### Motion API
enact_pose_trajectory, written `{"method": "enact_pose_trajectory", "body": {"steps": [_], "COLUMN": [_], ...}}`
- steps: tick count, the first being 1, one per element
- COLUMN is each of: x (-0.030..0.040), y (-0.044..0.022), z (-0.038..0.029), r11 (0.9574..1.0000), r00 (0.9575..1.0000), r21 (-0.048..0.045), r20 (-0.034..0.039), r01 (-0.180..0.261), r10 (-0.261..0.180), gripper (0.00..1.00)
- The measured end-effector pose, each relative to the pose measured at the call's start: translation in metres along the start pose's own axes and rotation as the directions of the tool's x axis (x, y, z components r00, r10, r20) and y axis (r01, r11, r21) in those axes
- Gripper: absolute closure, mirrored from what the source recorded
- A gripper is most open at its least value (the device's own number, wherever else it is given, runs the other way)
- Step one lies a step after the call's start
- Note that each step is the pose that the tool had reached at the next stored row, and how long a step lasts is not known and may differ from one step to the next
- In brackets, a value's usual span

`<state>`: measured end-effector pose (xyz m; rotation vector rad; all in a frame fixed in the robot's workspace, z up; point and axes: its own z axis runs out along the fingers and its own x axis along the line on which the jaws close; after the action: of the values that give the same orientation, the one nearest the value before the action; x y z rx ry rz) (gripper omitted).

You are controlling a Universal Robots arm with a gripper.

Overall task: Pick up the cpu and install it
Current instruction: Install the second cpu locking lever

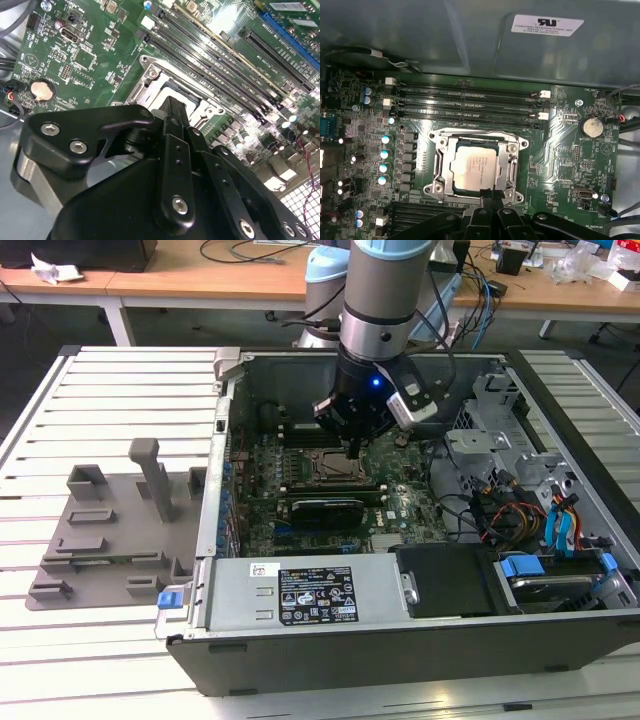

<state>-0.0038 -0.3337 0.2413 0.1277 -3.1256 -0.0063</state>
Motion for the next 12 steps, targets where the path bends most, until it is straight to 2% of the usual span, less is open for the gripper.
{"method": "enact_pose_trajectory", "body": {"steps": [4,7,9,11,12], "x": [0.0006,0.004,0.007,0.0088,0.0103], "y": [-0.0068,-0.0213,-0.03,-0.0347,-0.0379], "z": [0.0012,0.0017,0.0019,0.0019,0.002], "r11": [1.0,1.0,0.9999,0.9997,0.9994], "r00": [1.0,1.0,1.0,1.0,1.0], "r21": [0.0001,-0.0028,-0.0166,-0.0258,-0.0356], "r20": [-0.0001,0.0003,0.0014,0.0021,0.0029], "r01": [0.0,0.0,0.0,0.0,0.0], "r10": [0.0,0.0,0.0,0.0,0.0], "gripper": [0.89,0.89,0.89,0.89,0.89]}}
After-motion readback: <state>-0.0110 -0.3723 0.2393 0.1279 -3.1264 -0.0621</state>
